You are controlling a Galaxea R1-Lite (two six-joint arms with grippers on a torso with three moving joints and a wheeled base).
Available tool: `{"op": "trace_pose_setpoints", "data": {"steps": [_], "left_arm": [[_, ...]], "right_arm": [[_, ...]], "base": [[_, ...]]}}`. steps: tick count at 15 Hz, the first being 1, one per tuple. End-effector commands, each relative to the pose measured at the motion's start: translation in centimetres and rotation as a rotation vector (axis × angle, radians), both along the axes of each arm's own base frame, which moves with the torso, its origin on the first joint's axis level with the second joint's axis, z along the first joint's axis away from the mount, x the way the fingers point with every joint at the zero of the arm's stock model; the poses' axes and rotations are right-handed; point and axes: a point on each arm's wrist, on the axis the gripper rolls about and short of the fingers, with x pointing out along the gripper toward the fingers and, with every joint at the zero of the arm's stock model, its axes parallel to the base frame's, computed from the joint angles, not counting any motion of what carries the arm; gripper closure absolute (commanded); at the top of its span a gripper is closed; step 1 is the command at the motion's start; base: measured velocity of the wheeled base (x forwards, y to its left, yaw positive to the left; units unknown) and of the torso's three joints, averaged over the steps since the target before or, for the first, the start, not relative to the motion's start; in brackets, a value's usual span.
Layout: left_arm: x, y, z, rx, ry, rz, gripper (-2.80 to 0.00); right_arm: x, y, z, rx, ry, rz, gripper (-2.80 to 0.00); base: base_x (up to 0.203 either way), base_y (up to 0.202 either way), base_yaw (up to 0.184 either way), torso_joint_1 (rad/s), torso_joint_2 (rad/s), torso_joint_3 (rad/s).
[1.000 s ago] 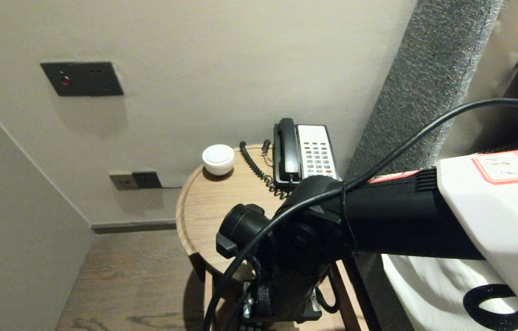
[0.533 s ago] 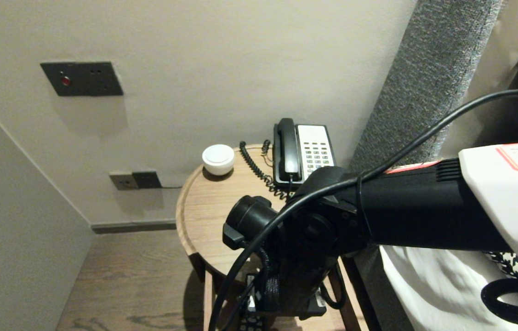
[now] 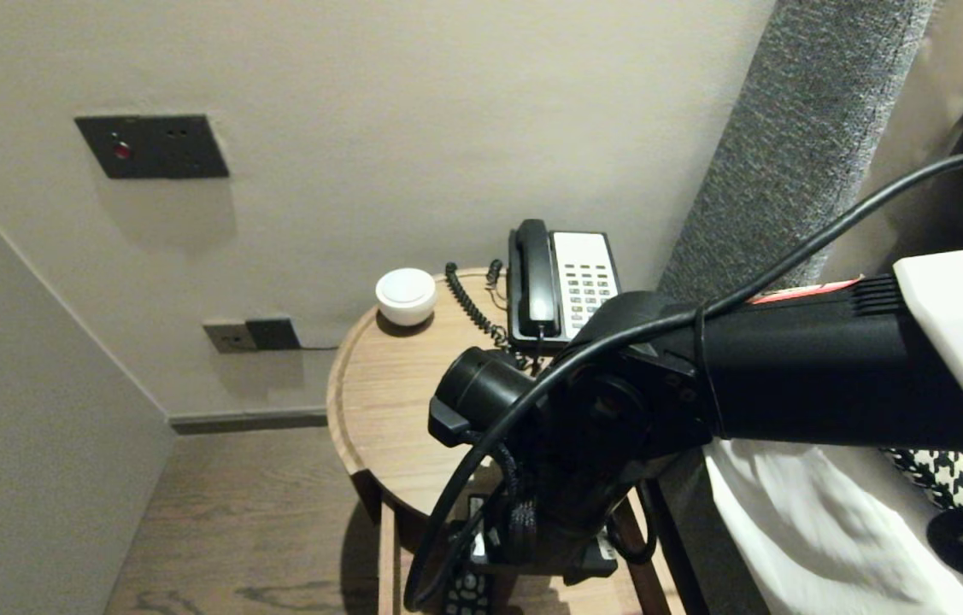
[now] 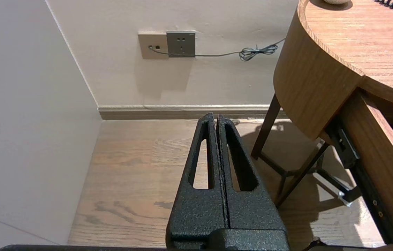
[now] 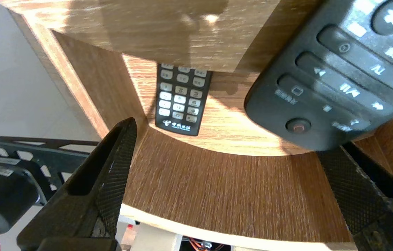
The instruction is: Take the remote control out of the drawer one by one and place them on the table
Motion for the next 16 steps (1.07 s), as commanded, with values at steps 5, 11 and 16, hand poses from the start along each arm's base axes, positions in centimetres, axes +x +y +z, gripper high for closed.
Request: {"op": "trace_pose_setpoints", "data": {"steps": [5, 11, 16], "left_arm": [[0.0, 0.0, 0.0, -0.001, -0.002, 0.001, 0.00], [0.0, 0.0, 0.0, 0.000, -0.003, 0.001, 0.00], [0.0, 0.0, 0.0, -0.001, -0.004, 0.001, 0.00]], "right_arm": [[-0.1, -0.1, 0.6, 0.014, -0.007, -0.002, -2.80], [0.3, 0.4, -1.2, -0.008, 0.008, -0.003, -2.80], [0.1, 0.2, -2.6, -0.002, 0.002, -0.001, -2.80]], "base": [[0.000, 0.000, 0.000, 0.000, 0.00, 0.000], [0.000, 0.000, 0.000, 0.000, 0.00, 0.000], [0.000, 0.000, 0.000, 0.000, 0.00, 0.000]]}}
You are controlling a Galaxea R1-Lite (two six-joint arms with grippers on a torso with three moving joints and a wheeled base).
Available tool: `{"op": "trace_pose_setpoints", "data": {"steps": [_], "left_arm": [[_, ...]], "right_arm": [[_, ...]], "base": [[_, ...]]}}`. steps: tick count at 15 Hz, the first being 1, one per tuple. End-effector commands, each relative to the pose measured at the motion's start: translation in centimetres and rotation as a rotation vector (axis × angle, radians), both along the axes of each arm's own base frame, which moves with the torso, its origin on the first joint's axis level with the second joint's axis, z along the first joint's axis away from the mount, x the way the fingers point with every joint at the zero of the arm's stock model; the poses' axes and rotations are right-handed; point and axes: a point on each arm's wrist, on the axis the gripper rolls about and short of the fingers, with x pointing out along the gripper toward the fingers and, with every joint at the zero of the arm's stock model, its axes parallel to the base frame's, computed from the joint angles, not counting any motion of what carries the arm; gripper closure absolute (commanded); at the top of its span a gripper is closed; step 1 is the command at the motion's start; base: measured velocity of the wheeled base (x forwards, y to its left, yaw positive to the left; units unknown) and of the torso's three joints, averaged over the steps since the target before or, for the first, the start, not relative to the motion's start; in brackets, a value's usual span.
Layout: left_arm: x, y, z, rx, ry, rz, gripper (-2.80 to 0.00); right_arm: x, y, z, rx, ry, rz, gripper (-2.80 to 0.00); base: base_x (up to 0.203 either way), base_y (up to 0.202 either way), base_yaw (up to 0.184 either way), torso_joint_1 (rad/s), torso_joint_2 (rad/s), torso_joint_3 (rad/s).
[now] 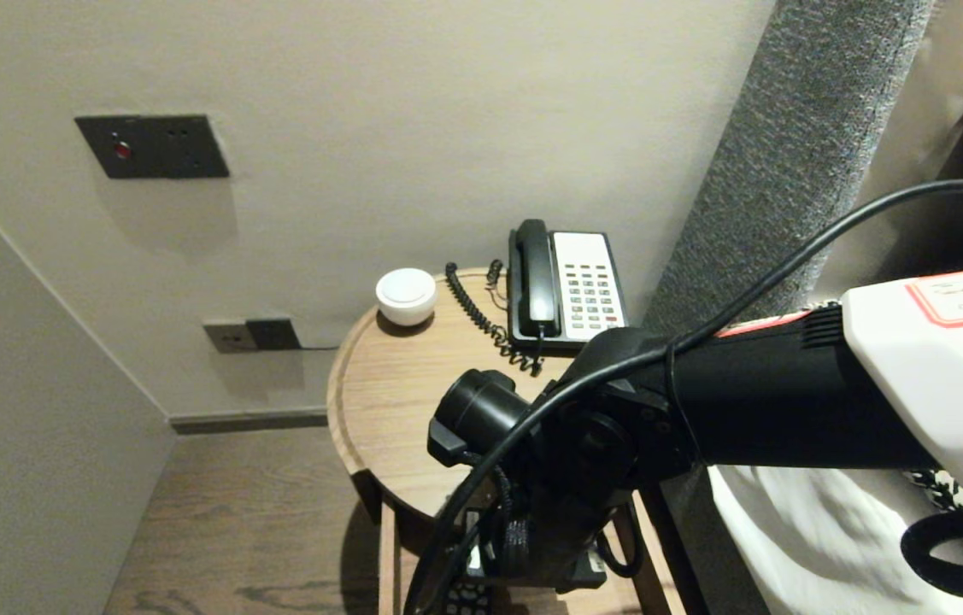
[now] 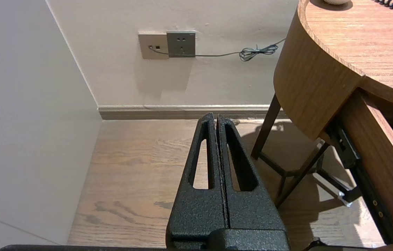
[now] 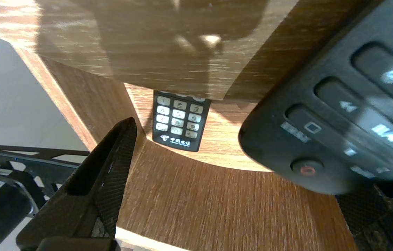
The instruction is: Take the remote control out of the drawer one by one and place them on the table
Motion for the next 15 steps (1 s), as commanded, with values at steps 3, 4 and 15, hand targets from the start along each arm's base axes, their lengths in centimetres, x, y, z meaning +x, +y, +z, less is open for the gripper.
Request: {"op": "trace_pose_setpoints", "data": {"steps": [3, 4, 15], "left_arm": [[0.0, 0.0, 0.0, -0.001, -0.004, 0.001, 0.00], [0.0, 0.0, 0.0, -0.001, -0.003, 0.001, 0.00], [0.0, 0.0, 0.0, 0.000, -0.002, 0.001, 0.00]], "right_arm": [[-0.2, -0.2, -0.3, -0.012, 0.011, -0.004, -2.80], [-0.3, -0.1, -0.4, -0.010, 0.010, -0.002, -2.80], [-0.9, 0.3, -1.9, -0.014, 0.014, 0.018, -2.80]], "base": [[0.000, 0.000, 0.000, 0.000, 0.00, 0.000], [0.000, 0.000, 0.000, 0.000, 0.00, 0.000], [0.000, 0.000, 0.000, 0.000, 0.00, 0.000]]}}
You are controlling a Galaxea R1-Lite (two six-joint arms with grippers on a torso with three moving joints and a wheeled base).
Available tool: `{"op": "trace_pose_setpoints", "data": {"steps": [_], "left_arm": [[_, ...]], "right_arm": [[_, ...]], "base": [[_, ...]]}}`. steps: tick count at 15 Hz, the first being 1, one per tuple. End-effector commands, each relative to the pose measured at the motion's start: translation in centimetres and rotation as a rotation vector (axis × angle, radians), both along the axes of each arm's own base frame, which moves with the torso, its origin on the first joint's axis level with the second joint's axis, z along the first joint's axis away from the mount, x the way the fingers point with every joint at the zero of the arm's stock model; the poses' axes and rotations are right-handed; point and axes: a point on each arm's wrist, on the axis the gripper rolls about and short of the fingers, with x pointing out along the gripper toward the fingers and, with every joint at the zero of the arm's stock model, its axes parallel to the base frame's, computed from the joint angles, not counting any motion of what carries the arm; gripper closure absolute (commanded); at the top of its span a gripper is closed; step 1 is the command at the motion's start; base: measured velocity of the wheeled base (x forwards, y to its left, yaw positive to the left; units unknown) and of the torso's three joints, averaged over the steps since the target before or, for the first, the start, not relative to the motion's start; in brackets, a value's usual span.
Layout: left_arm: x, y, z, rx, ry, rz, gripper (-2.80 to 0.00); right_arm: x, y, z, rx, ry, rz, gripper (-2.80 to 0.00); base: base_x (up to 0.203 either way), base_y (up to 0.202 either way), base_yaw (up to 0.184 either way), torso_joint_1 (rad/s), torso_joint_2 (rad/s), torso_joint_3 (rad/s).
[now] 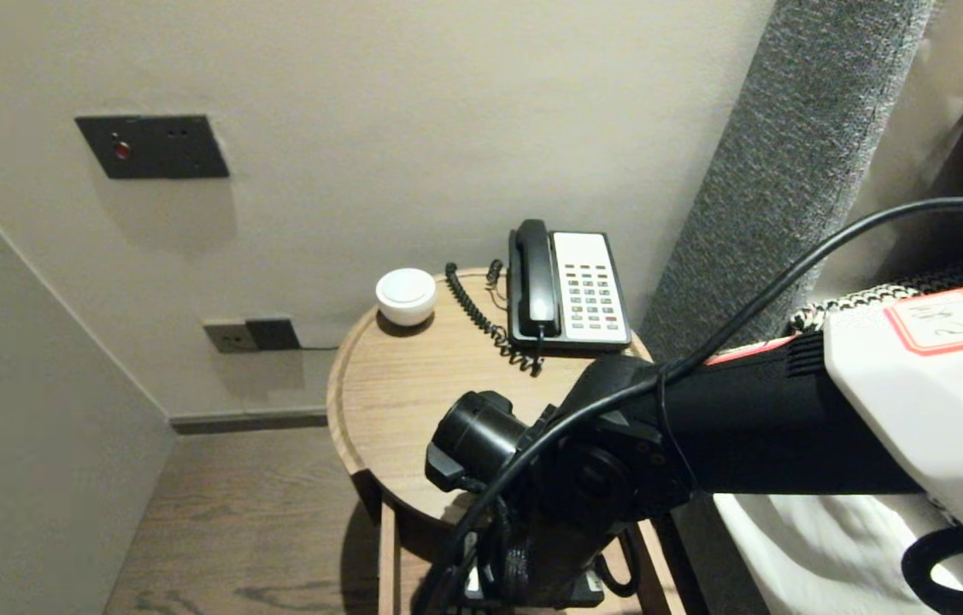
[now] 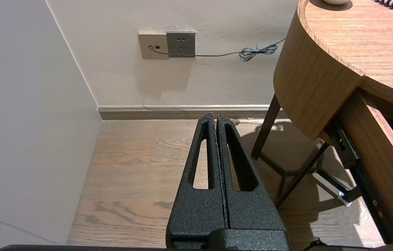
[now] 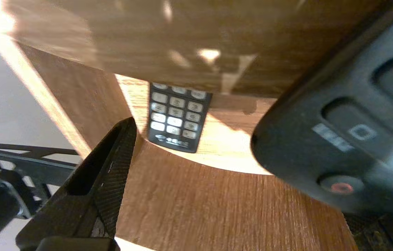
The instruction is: Take the remote control out of the drawer one by one and place them on the table
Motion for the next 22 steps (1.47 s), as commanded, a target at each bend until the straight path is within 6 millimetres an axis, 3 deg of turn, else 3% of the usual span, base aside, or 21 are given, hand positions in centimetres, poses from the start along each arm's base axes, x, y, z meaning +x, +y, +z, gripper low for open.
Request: {"op": "trace_pose_setpoints", "data": {"steps": [1, 8, 22], "left_arm": [[0.0, 0.0, 0.0, 0.000, -0.004, 0.001, 0.00], [0.0, 0.0, 0.0, 0.000, -0.001, 0.001, 0.00], [0.0, 0.0, 0.0, 0.000, -0.004, 0.001, 0.00]], "right_arm": [[-0.3, 0.0, -0.8, -0.011, 0.010, 0.002, -2.80], [-0.7, -0.2, -0.8, -0.012, 0.008, 0.007, -2.80], [-2.5, -0.4, 1.1, 0.011, -0.025, 0.061, -2.80]], "base": [[0.000, 0.000, 0.000, 0.000, 0.00, 0.000], [0.000, 0.000, 0.000, 0.000, 0.00, 0.000], [0.000, 0.000, 0.000, 0.000, 0.00, 0.000]]}}
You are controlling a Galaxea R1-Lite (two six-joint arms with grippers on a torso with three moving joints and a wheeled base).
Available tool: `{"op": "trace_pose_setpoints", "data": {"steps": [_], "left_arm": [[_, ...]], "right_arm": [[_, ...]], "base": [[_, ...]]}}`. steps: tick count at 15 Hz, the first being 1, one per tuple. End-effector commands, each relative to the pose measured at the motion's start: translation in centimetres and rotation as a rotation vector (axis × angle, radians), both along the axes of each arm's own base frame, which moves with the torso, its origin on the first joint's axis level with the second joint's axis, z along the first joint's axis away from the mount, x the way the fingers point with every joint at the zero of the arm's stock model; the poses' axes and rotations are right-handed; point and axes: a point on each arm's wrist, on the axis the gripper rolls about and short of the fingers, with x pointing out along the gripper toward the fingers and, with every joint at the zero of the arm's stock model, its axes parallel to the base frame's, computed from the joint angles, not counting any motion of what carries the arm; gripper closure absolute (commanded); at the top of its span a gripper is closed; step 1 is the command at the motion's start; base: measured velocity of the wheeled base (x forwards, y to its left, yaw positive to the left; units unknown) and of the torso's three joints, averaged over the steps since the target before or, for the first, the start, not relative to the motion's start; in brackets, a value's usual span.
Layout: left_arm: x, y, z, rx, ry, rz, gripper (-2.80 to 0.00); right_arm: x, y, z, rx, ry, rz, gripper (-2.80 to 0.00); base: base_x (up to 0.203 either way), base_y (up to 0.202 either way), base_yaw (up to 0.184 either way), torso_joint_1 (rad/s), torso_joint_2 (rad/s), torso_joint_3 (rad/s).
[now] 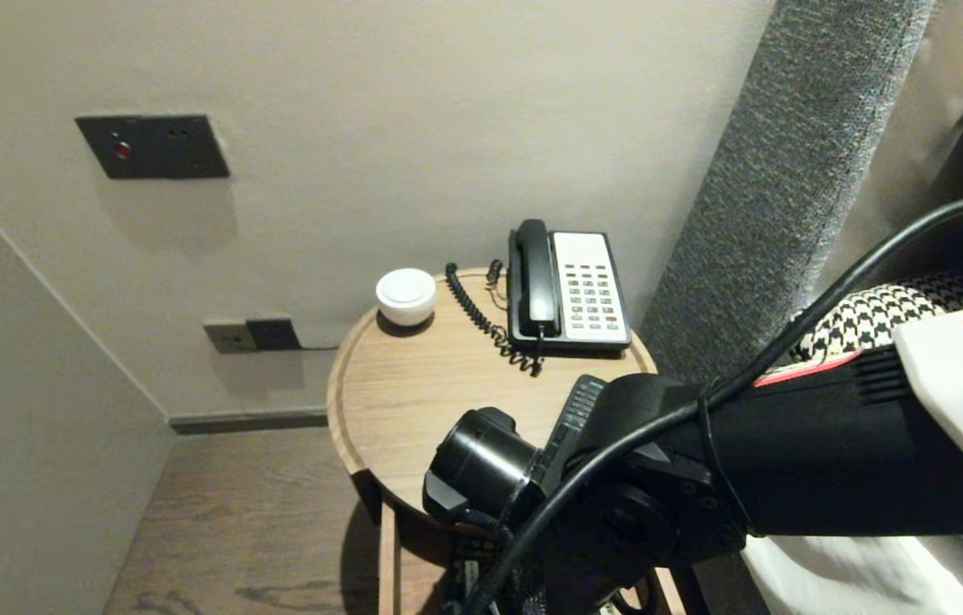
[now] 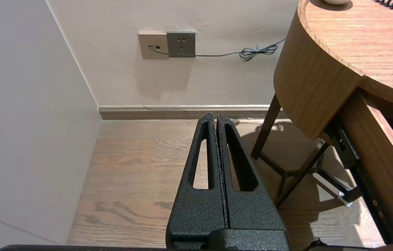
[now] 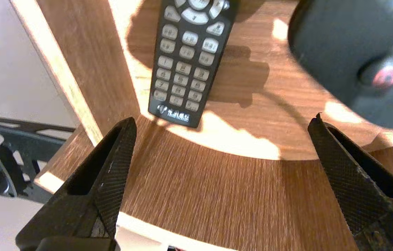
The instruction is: Take the remote control out of the drawer one by one and place them on the table
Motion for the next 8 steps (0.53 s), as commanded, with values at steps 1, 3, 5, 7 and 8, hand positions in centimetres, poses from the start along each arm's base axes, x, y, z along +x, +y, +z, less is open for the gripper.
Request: {"op": "trace_pose_setpoints", "data": {"steps": [1, 3, 5, 7, 8], "left_arm": [[0.0, 0.0, 0.0, -0.001, -0.003, 0.001, 0.00], [0.0, 0.0, 0.0, 0.000, -0.004, 0.001, 0.00], [0.0, 0.0, 0.0, -0.001, -0.003, 0.001, 0.00], [0.0, 0.0, 0.0, -0.001, -0.004, 0.001, 0.00], [0.0, 0.0, 0.0, -0.001, -0.003, 0.001, 0.00]], "right_arm": [[-0.1, -0.1, 0.0, -0.004, 0.003, 0.000, -2.80], [0.0, 0.4, 0.0, 0.005, 0.000, 0.005, -2.80], [0.1, 0.5, -0.1, 0.012, 0.002, 0.008, -2.80], [0.3, 0.9, -0.3, 0.021, 0.012, 0.014, -2.80], [0.4, 1.2, -0.3, 0.033, 0.018, 0.023, -2.80]], "base": [[0.000, 0.000, 0.000, 0.000, 0.00, 0.000], [0.000, 0.000, 0.000, 0.000, 0.00, 0.000], [0.000, 0.000, 0.000, 0.000, 0.00, 0.000], [0.000, 0.000, 0.000, 0.000, 0.00, 0.000], [0.000, 0.000, 0.000, 0.000, 0.00, 0.000]]}}
